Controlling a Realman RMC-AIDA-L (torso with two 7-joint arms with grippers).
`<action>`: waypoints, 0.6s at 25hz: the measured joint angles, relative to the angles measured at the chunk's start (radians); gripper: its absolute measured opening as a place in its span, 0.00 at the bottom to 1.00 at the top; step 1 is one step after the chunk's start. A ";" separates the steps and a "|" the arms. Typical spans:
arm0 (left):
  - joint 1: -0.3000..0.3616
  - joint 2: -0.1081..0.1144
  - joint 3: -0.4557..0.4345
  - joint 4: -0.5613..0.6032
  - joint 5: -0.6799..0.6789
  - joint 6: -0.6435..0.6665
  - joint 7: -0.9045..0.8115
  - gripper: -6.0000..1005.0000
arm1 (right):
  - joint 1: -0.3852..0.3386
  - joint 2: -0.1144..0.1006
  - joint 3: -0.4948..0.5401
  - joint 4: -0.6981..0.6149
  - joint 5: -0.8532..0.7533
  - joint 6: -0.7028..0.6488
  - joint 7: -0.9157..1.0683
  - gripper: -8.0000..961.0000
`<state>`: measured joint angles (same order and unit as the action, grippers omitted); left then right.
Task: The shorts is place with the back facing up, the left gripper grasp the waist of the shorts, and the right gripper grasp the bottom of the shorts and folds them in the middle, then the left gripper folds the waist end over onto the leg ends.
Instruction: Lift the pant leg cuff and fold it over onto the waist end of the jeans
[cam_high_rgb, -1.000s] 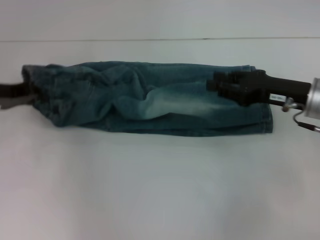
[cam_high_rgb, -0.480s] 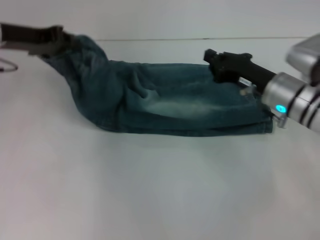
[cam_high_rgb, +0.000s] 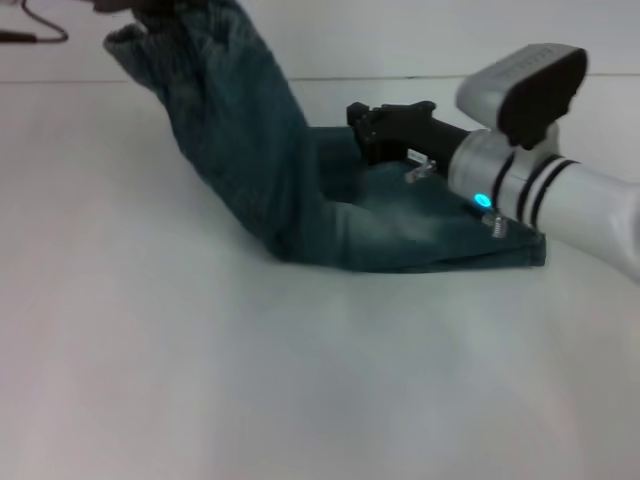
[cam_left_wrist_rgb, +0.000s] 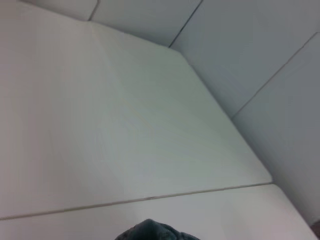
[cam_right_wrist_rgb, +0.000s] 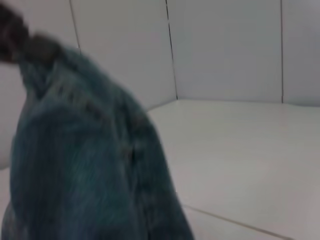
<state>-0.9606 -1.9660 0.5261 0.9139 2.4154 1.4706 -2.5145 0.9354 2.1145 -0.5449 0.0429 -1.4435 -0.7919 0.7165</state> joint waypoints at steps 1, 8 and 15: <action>-0.007 0.005 0.000 0.001 -0.007 0.009 -0.003 0.05 | 0.011 0.000 0.010 0.011 0.000 0.015 -0.010 0.01; -0.033 0.020 0.007 0.044 -0.062 0.073 -0.028 0.05 | 0.077 0.005 0.105 0.091 -0.002 0.098 -0.052 0.01; -0.037 0.028 0.010 0.090 -0.125 0.122 -0.049 0.05 | 0.137 0.005 0.127 0.179 -0.025 0.120 -0.053 0.01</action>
<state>-0.9980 -1.9384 0.5365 1.0042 2.2900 1.5926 -2.5634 1.0725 2.1194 -0.4181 0.2224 -1.4683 -0.6718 0.6639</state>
